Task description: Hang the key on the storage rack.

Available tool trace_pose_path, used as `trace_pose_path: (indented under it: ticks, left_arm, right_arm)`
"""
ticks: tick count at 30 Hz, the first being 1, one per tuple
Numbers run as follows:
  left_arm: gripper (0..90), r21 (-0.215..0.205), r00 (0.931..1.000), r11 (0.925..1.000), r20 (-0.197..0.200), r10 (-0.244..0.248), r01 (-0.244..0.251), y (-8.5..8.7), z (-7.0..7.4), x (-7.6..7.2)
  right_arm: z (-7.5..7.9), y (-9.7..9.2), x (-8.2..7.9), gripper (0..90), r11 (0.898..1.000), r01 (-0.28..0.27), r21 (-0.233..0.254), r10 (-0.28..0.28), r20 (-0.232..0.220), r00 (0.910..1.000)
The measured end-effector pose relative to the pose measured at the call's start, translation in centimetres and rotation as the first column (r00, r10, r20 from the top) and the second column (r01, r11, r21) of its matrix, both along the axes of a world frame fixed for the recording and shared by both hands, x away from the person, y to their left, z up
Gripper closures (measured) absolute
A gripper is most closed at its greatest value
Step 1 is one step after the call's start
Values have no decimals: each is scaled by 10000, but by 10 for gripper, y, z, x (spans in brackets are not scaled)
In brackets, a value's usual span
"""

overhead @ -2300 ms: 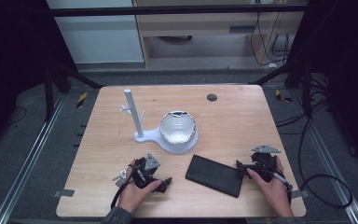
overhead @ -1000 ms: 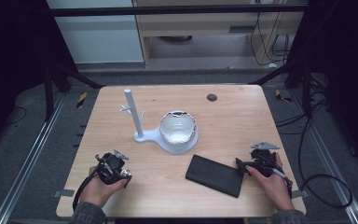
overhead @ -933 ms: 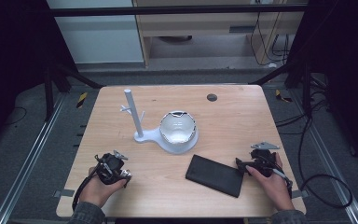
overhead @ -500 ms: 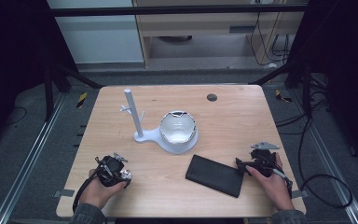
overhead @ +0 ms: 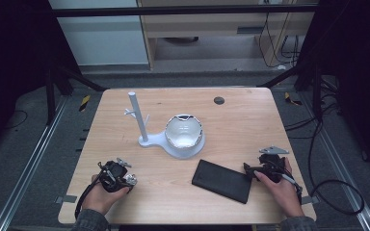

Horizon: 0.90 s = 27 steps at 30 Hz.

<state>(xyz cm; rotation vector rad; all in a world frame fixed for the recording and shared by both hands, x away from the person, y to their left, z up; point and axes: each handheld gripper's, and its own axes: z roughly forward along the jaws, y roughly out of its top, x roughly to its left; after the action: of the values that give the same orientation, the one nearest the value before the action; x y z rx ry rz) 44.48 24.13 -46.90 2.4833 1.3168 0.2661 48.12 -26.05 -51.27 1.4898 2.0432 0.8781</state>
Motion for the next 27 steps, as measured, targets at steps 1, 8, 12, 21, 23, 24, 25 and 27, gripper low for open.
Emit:
trace_pose_path:
  ticks: [1,8,12,21,23,24,25,27]
  left_arm:
    - [675,21,10000,10000,11,-58,57,0,0,0]
    - [821,178,9996,9995,136,-262,260,-5,0,-2]
    - [832,365,9989,9984,158,-442,436,-7,1,-4]
    - [835,666,9977,9957,197,-651,637,-13,2,-6]
    - [835,601,9976,9961,179,-665,653,-12,2,-6]
    - [835,567,9977,9963,161,-663,653,-11,2,-5]
    - [835,567,9977,9963,161,-663,653,-11,2,-5]
    - [835,499,9977,9966,152,-658,649,-10,2,-6]
  right_arm:
    - [0,0,0,5,10000,1,-2,-1,1,10000]
    - [0,0,0,4,10000,2,-1,-2,1,10000]
    - [0,0,0,5,10000,2,-3,-2,1,10000]
    - [0,0,0,5,10000,2,-4,-2,2,10000]
    - [0,0,0,5,10000,2,-1,-2,1,10000]
    - [0,0,0,5,10000,4,1,-4,0,10000]
    - [0,0,0,5,10000,3,-2,-3,-3,10000]
    - [0,0,0,5,10000,4,-2,-4,0,10000]
